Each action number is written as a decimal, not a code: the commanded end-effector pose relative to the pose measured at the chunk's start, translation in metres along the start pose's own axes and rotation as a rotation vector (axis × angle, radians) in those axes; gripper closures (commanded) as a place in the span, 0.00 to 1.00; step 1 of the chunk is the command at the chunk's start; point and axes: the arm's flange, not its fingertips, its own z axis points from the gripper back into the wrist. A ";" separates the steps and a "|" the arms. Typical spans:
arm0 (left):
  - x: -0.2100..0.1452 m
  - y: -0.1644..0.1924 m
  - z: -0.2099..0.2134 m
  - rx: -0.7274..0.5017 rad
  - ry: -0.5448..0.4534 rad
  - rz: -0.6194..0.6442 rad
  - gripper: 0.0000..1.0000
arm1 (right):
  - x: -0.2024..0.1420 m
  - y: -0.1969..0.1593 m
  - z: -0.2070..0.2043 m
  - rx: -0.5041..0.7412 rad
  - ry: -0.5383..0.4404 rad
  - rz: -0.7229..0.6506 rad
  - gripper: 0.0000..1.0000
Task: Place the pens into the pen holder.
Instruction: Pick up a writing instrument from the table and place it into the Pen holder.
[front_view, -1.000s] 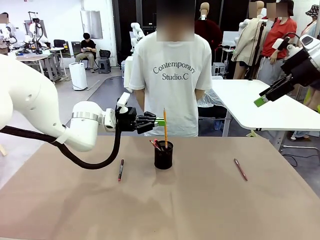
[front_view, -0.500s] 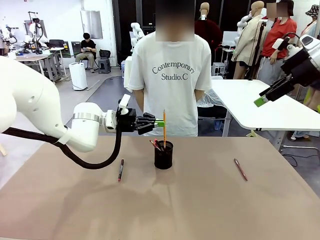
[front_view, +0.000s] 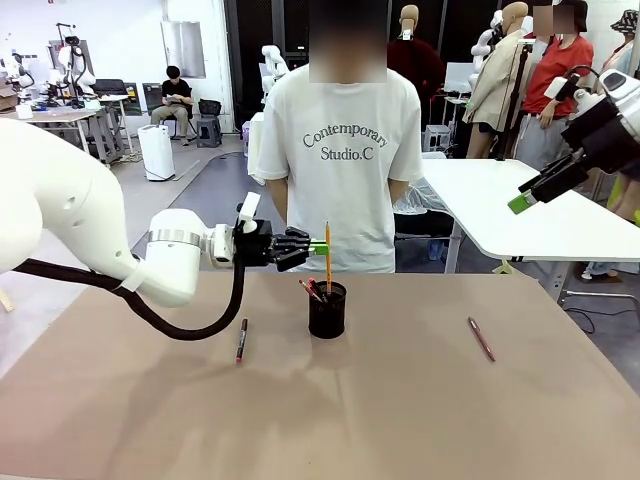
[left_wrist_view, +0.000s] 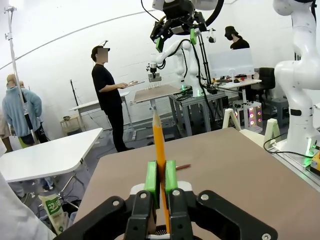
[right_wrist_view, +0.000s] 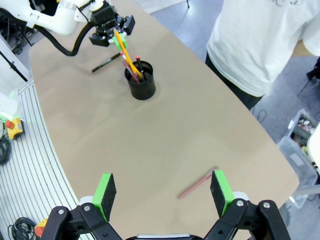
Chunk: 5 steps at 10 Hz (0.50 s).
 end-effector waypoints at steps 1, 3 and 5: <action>0.000 0.001 -0.003 0.011 -0.017 -0.020 0.52 | 0.001 0.000 0.001 0.004 -0.009 0.003 0.00; 0.003 0.002 -0.001 0.005 -0.021 -0.024 0.12 | 0.001 0.000 0.001 0.004 -0.009 0.003 0.00; 0.005 0.001 -0.001 0.001 -0.025 -0.031 0.00 | 0.001 0.000 0.001 0.004 -0.009 0.003 0.00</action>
